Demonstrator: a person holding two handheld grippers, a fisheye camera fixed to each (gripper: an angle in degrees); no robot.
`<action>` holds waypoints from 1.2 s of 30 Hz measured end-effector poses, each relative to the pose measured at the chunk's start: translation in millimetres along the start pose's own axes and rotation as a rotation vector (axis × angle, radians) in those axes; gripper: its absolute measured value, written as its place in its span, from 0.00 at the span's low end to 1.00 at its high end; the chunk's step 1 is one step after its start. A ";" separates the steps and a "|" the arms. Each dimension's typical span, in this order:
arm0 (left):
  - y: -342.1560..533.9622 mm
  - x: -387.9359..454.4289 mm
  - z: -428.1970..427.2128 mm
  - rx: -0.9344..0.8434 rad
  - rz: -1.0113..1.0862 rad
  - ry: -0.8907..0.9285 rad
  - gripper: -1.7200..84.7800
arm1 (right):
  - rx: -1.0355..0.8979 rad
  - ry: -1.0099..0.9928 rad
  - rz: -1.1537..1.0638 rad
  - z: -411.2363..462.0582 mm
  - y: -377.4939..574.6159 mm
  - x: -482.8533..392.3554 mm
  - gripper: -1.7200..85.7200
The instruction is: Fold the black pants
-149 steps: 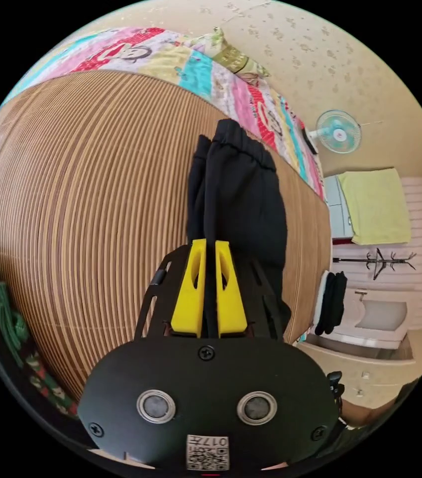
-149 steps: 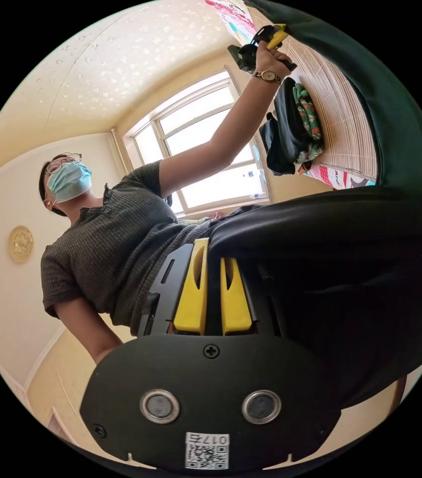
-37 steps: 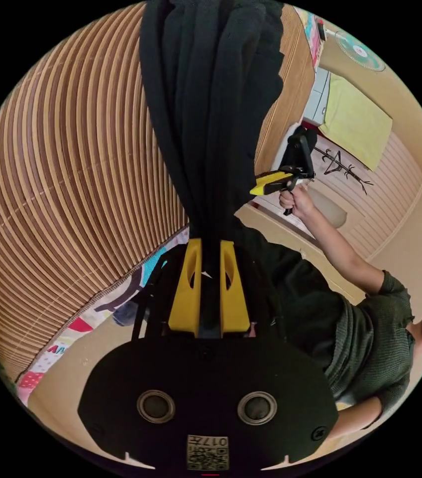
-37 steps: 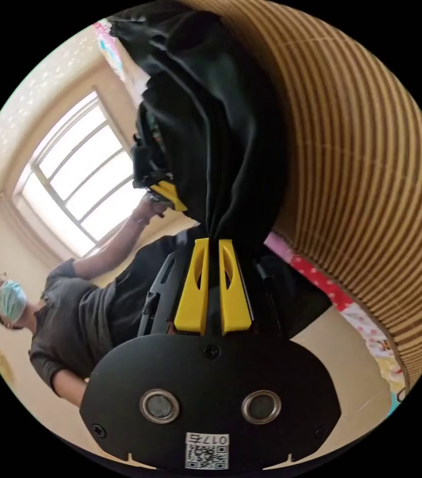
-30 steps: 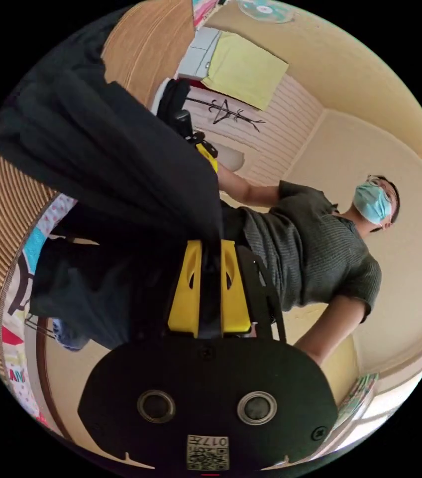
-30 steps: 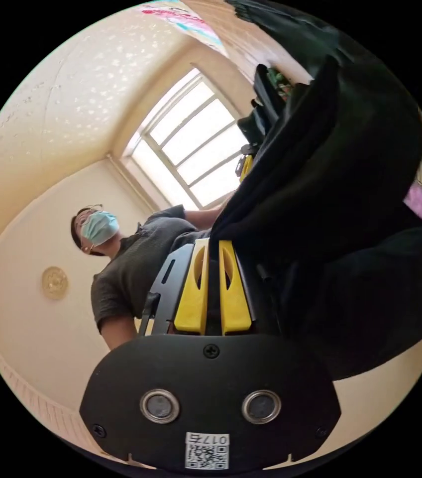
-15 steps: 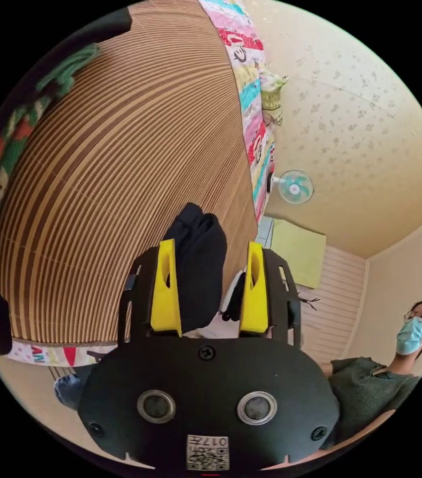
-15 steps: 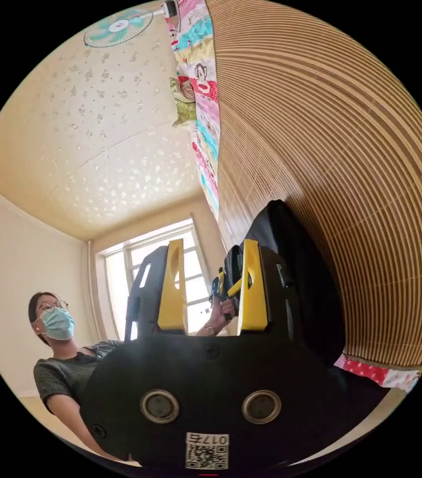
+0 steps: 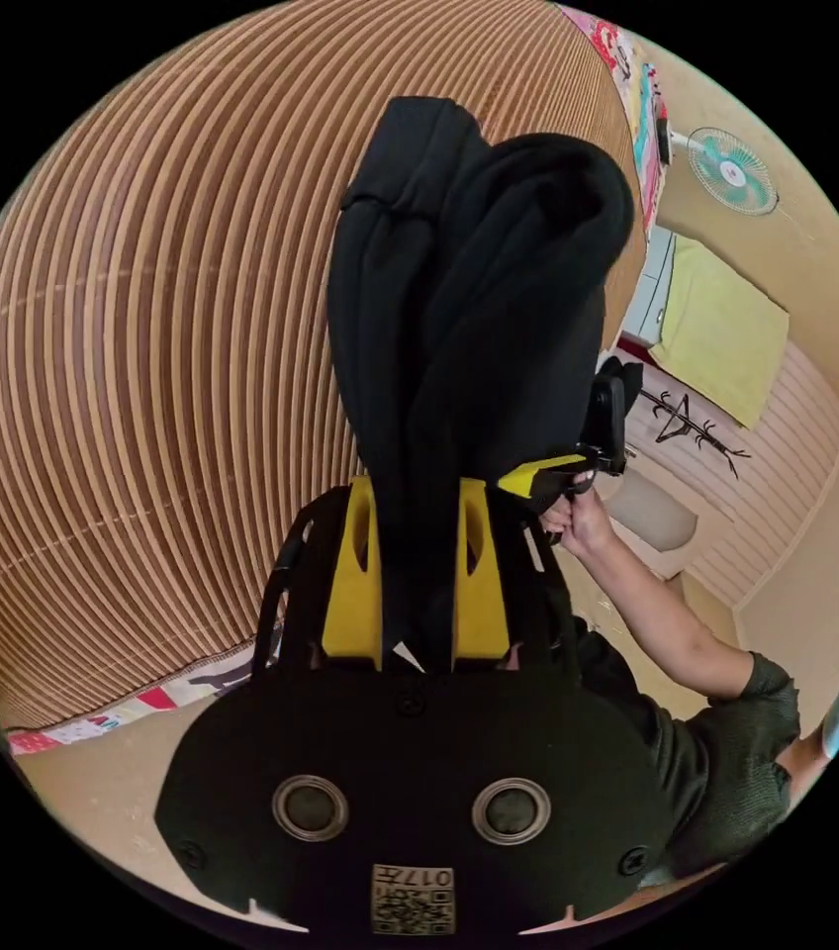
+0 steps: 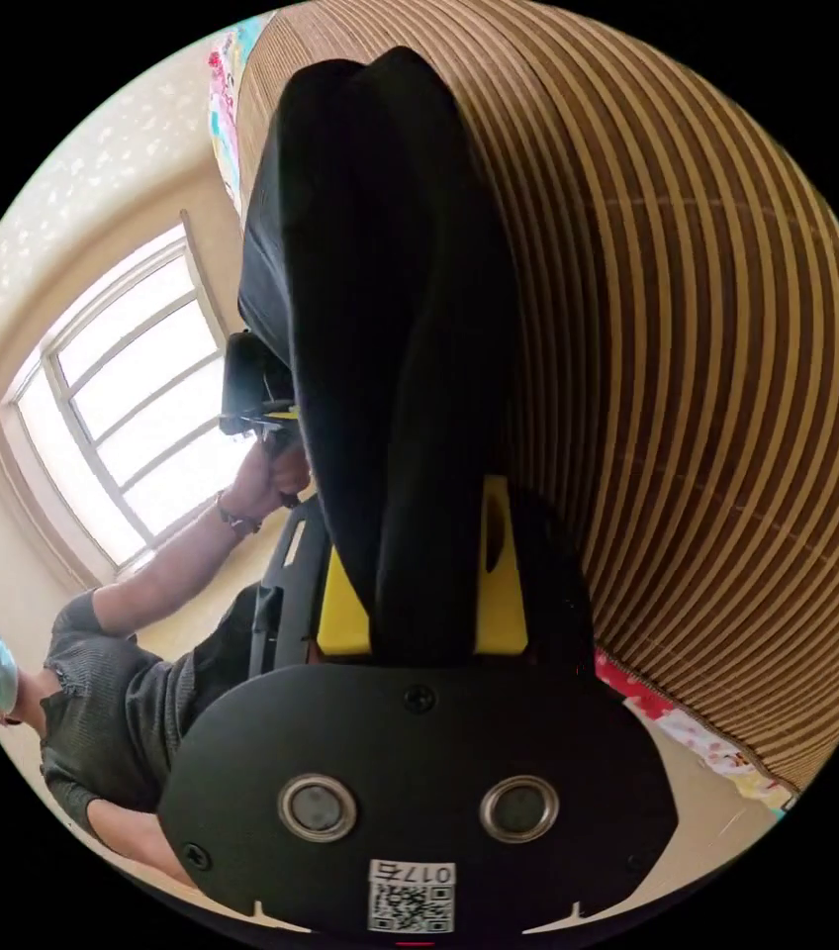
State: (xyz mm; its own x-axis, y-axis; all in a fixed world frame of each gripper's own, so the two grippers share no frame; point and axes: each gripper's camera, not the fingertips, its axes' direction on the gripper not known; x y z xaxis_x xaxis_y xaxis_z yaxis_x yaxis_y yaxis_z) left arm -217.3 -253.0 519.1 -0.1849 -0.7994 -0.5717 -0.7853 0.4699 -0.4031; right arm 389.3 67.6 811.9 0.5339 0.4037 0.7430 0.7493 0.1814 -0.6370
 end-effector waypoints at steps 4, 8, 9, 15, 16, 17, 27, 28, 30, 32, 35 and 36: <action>2.3 36.4 35.4 -0.186 0.112 -0.058 0.14 | -0.086 -0.252 -0.056 -10.4 26.4 -10.2 0.17; -2.5 131.7 95.9 -0.322 0.317 -0.162 0.14 | 0.073 -0.311 -0.118 -97.0 102.0 -37.4 0.12; -8.6 165.3 116.1 -0.343 0.387 -0.194 0.14 | 0.095 -0.305 -0.126 -112.8 113.6 -42.4 0.12; -65.1 339.1 243.6 -0.392 0.658 -0.219 0.13 | 0.326 -0.125 -0.157 -308.2 234.8 -90.7 0.10; -69.9 357.1 255.6 -0.383 0.679 -0.214 0.13 | 0.365 -0.075 -0.165 -351.5 257.9 -102.9 0.10; -78.5 393.2 278.2 -0.359 0.729 -0.206 0.14 | 0.398 -0.024 -0.179 -395.4 278.8 -116.5 0.10; -175.4 460.2 417.4 -0.331 0.603 -0.461 0.15 | 1.235 0.544 0.423 -589.2 367.5 -178.2 0.13; -176.1 445.7 418.6 -0.357 0.580 -0.463 0.15 | 1.280 0.549 0.414 -577.9 354.7 -181.9 0.09; -167.1 374.9 412.0 -0.447 0.523 -0.545 0.13 | 1.265 0.536 0.439 -557.8 318.3 -175.0 0.05; -153.3 308.2 397.4 -0.526 0.455 -0.710 0.12 | 1.082 0.547 0.535 -532.5 243.1 -146.9 0.03; -116.5 181.7 344.6 -0.673 0.226 -0.969 0.11 | 0.814 0.600 0.623 -510.0 153.2 -111.0 0.03; -96.9 137.1 313.8 -0.699 0.110 -1.023 0.11 | 0.791 0.597 0.648 -509.9 142.3 -108.2 0.03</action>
State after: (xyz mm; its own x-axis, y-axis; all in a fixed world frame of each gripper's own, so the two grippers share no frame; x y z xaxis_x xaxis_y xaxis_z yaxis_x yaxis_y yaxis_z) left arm 18.8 -290.6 255.6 0.0291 0.0381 -0.9989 -0.9989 -0.0350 -0.0304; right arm 637.9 -407.5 745.8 0.9805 0.1798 0.0789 -0.0676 0.6863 -0.7242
